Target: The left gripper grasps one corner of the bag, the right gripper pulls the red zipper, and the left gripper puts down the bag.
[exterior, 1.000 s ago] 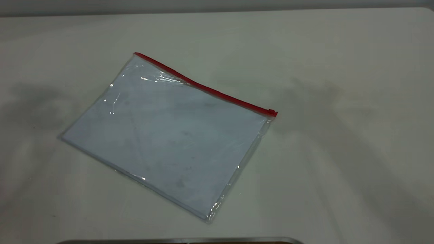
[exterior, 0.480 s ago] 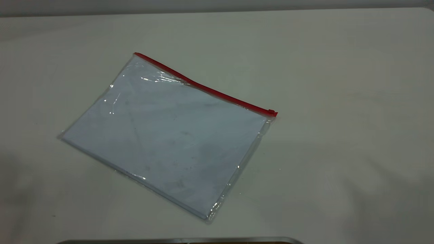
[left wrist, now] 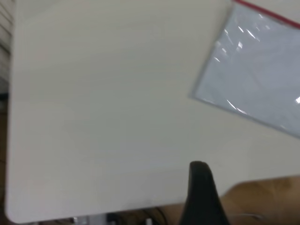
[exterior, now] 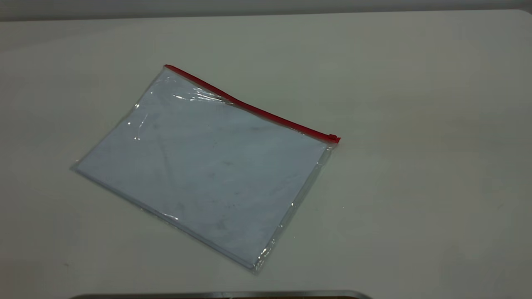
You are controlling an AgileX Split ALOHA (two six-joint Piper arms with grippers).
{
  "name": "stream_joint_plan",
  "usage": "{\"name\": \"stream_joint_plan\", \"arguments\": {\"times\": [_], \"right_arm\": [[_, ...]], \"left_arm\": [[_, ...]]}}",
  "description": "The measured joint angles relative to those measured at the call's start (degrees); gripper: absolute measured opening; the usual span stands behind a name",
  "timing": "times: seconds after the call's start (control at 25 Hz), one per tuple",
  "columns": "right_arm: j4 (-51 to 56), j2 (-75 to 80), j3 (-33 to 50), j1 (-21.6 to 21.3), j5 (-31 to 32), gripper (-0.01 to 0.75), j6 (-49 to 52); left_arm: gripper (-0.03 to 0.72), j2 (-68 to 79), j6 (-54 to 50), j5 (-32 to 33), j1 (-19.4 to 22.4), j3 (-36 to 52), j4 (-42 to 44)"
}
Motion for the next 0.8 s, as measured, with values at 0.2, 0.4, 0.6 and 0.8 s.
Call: {"name": "stream_joint_plan", "arguments": {"times": [0.2,0.4,0.6,0.8], "right_arm": [[0.1,-8.4,10.1,0.0,0.8,0.53,-0.6],[0.1,-16.4,15.0,0.0,1.5,0.53,-0.6],[0.1,-22.8,16.2,0.0,3.9,0.53,-0.6],[0.1,-26.2,17.3,0.0,4.1,0.53,-0.8]], "left_arm": [[0.59,-7.3,0.5,0.0,0.0,7.4,-2.8],[0.59,-12.7,4.4,0.0,0.0,13.5,-7.4],[0.59,-16.9,6.6,0.0,0.0,17.7,-10.1],[0.59,-20.5,6.9,0.0,0.0,20.4,-10.2]]}}
